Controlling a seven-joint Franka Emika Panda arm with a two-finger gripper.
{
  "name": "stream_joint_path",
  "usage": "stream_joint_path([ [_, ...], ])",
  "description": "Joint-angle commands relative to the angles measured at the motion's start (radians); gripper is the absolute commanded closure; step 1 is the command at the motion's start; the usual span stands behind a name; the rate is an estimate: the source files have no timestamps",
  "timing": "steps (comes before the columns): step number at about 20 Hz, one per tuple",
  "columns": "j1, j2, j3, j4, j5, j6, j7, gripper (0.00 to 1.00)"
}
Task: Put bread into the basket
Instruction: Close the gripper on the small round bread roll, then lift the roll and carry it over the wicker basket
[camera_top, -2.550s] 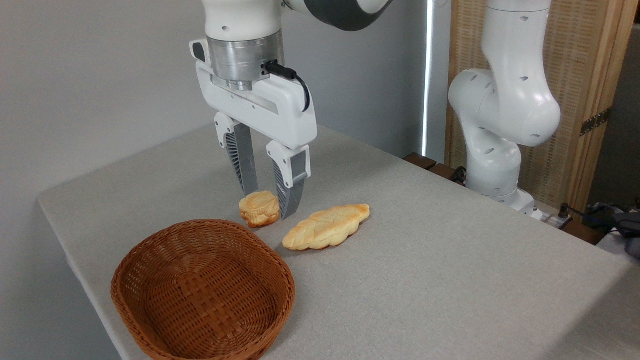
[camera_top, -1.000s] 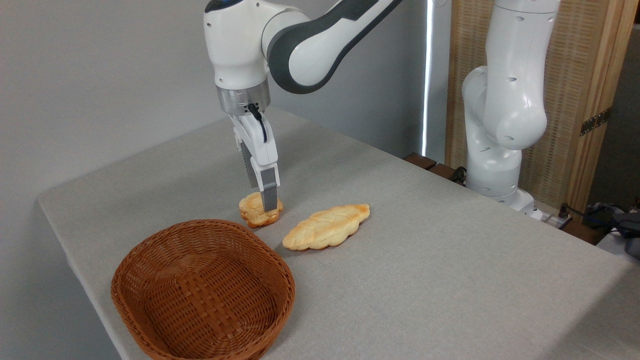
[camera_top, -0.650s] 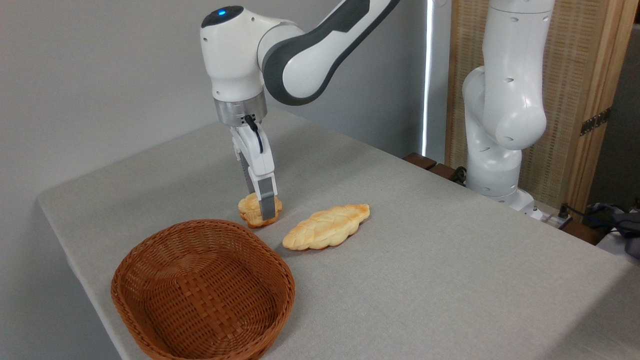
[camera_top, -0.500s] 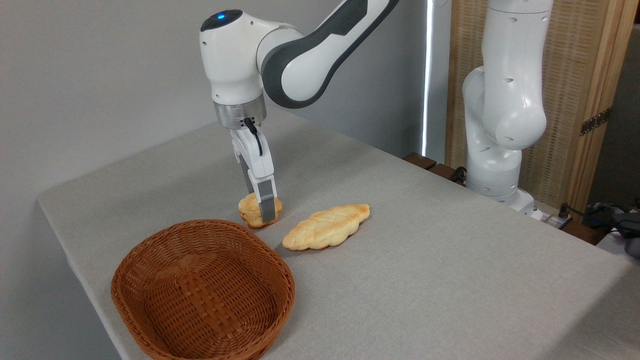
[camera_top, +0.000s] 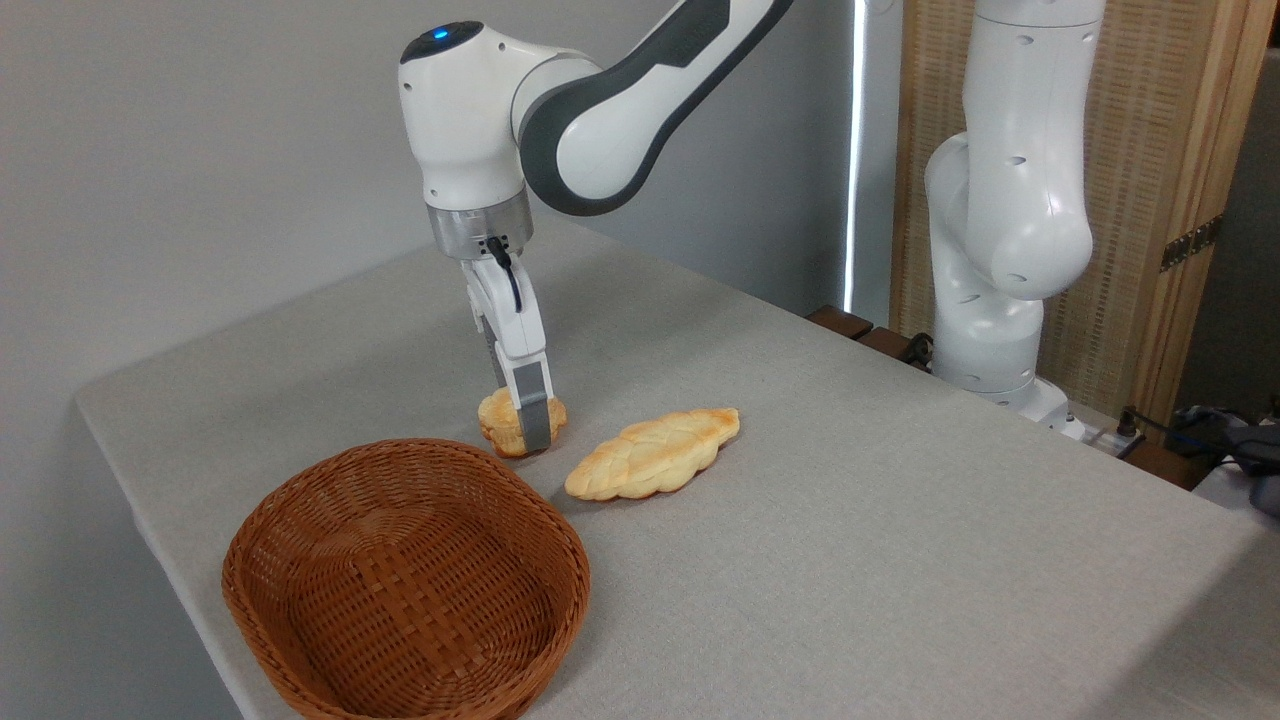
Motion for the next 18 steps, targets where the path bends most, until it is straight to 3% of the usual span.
stream_joint_path([
  [1,-0.008,-0.006,0.009,-0.007,0.016,0.021,-0.009,0.46],
  [8,-0.008,-0.017,0.009,-0.005,0.016,0.010,-0.012,0.45],
  [18,-0.002,-0.102,0.020,0.060,-0.002,-0.025,-0.029,0.40],
])
